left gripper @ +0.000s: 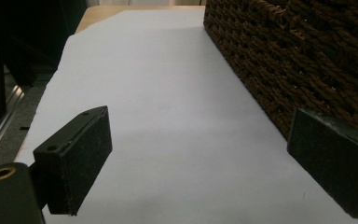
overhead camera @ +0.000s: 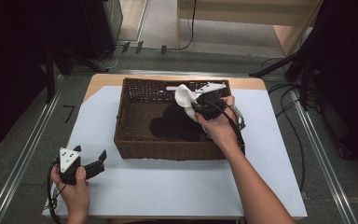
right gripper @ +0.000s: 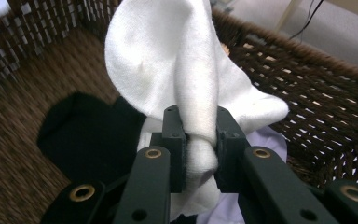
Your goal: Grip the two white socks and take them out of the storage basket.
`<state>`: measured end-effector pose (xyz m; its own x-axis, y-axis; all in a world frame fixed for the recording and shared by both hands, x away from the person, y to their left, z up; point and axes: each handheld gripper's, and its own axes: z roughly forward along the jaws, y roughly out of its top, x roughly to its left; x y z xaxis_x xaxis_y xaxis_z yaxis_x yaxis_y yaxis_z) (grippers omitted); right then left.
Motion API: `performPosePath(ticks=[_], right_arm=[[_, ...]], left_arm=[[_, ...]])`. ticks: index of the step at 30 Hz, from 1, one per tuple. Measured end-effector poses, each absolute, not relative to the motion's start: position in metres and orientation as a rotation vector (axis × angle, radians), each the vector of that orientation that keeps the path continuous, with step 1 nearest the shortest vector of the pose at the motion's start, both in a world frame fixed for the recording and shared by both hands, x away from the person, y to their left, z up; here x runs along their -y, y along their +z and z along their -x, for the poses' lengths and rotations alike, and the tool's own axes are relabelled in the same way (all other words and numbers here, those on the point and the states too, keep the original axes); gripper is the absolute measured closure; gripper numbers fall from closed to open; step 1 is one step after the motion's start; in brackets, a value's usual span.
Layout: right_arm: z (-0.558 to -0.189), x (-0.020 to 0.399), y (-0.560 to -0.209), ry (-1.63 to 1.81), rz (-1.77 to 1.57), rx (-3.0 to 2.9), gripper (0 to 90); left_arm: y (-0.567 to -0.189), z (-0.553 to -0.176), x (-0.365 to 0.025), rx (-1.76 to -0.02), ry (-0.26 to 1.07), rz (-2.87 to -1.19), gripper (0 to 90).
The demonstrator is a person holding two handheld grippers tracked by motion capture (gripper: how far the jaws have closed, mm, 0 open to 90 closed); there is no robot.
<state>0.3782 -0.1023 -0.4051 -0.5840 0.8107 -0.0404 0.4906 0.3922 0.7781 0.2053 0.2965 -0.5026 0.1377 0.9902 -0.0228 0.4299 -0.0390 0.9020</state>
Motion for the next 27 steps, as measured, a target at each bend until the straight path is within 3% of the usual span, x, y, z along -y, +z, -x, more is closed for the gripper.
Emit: performPosePath(ticks=[27], right_arm=[[-0.346,0.145,-0.389,1.286,-1.176,-1.864,78.1]], left_arm=[[-0.503,-0.205,-0.296,-1.409,0.872,-1.596,7.2]])
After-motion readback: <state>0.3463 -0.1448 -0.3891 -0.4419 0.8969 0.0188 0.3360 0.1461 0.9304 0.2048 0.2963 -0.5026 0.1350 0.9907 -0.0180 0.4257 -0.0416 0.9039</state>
